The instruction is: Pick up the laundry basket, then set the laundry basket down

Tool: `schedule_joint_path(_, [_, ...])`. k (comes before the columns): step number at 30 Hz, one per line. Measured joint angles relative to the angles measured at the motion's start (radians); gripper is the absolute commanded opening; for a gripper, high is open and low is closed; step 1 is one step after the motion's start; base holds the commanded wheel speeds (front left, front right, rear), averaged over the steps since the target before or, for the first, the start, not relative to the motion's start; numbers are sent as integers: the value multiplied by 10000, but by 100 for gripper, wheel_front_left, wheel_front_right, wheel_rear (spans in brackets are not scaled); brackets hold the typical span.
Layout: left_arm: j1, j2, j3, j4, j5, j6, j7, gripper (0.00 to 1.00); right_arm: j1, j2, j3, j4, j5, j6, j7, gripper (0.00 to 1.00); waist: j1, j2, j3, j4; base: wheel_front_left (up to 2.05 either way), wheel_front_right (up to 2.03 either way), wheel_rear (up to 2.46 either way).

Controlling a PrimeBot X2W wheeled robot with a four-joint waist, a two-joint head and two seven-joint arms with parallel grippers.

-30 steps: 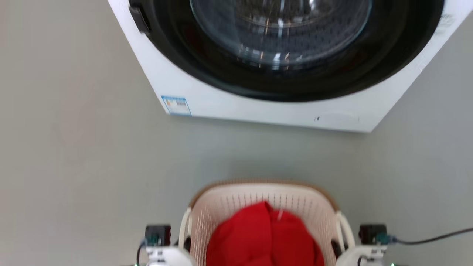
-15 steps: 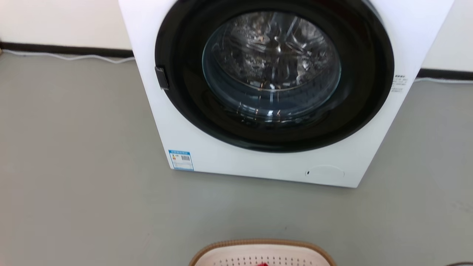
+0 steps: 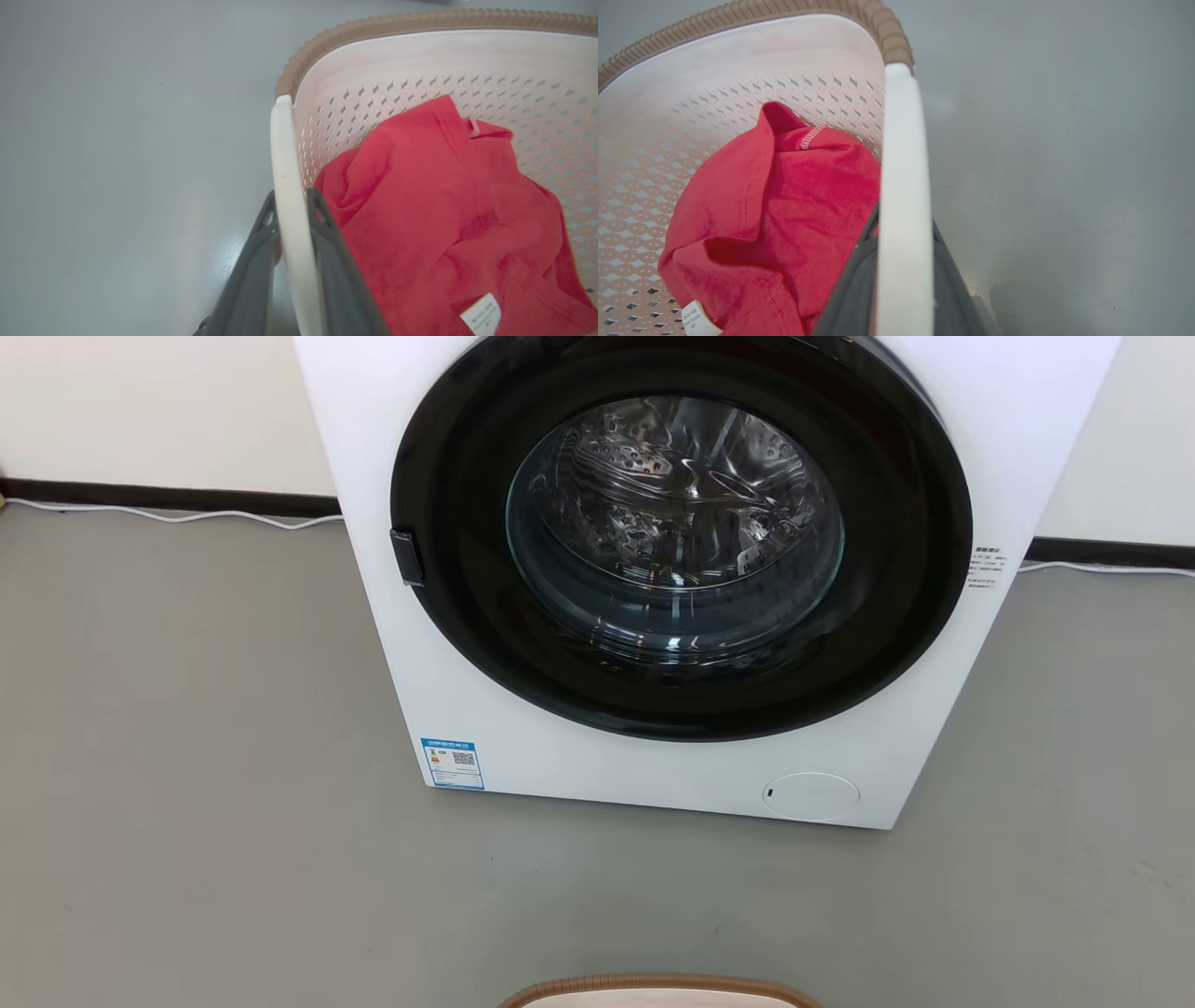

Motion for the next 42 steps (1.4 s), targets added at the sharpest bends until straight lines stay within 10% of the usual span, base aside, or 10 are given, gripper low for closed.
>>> schedule_joint_path(42, [-462, -4, -554, 98, -748, 117, -165, 0, -631, 15, 1296, 403, 1446, 2, -487, 0, 0, 0, 449, 84, 0, 0, 0])
